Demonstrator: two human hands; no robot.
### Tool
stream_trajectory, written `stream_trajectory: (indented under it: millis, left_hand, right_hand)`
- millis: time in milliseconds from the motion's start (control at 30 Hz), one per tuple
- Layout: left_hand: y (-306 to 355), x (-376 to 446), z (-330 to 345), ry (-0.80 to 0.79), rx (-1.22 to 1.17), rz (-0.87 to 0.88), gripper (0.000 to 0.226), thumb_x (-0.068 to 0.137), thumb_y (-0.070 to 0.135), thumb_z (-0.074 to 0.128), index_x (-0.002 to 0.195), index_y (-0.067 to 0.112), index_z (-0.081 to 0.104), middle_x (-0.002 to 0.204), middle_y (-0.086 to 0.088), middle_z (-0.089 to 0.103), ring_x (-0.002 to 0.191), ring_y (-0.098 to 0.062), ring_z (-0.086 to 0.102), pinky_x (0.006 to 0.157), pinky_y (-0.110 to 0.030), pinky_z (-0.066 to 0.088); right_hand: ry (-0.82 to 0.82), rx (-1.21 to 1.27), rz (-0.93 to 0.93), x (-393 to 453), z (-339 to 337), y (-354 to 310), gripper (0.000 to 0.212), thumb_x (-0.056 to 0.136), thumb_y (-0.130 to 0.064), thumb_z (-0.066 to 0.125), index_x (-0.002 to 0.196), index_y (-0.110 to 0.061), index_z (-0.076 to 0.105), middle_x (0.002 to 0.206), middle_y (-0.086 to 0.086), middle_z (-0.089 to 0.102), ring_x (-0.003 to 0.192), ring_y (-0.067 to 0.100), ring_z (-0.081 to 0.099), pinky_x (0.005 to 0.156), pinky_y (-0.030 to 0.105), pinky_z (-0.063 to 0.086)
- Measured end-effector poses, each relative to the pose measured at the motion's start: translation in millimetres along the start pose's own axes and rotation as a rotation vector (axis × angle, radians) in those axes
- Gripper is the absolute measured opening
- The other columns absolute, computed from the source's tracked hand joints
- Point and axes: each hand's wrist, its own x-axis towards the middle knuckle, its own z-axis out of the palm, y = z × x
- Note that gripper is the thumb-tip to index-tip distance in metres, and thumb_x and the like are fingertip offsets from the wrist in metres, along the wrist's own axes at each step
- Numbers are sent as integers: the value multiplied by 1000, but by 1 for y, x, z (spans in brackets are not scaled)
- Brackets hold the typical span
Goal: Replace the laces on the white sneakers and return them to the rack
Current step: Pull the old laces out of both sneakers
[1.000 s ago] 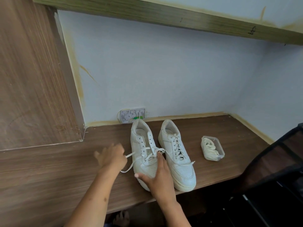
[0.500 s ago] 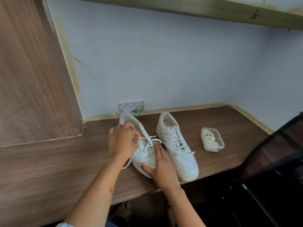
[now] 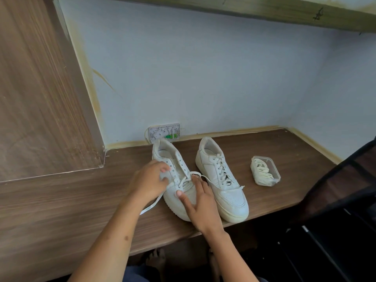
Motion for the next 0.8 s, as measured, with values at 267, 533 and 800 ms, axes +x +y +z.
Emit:
stream_trajectory:
  millis: [267, 533, 800]
  left_hand:
    - [-3, 6, 11, -57, -77, 170, 10, 85, 28, 73, 93, 31, 68, 102, 15, 45, 94, -7, 55, 76, -21, 44]
    - [6, 7, 23, 57, 186, 248, 14, 87, 43, 66, 98, 38, 74, 106, 12, 40, 99, -12, 33, 88, -31, 31]
    - [-3, 7, 4, 110, -54, 125, 11, 68, 36, 82, 68, 42, 73, 96, 20, 49, 96, -8, 37, 88, -31, 30]
  right_hand:
    - [274, -35, -28, 12, 5, 3, 33, 99, -22, 54, 132, -25, 54, 104, -9, 46, 89, 10, 53, 83, 33, 51]
    - [271, -11, -39, -8, 23, -10, 30, 92, -36, 60, 115, -17, 53, 111, -6, 47, 104, 10, 43, 94, 25, 40]
    - [303, -153, -65, -18, 36, -6, 42, 95, -46, 54, 121, -14, 46, 121, 3, 43, 105, 18, 41, 96, 29, 38]
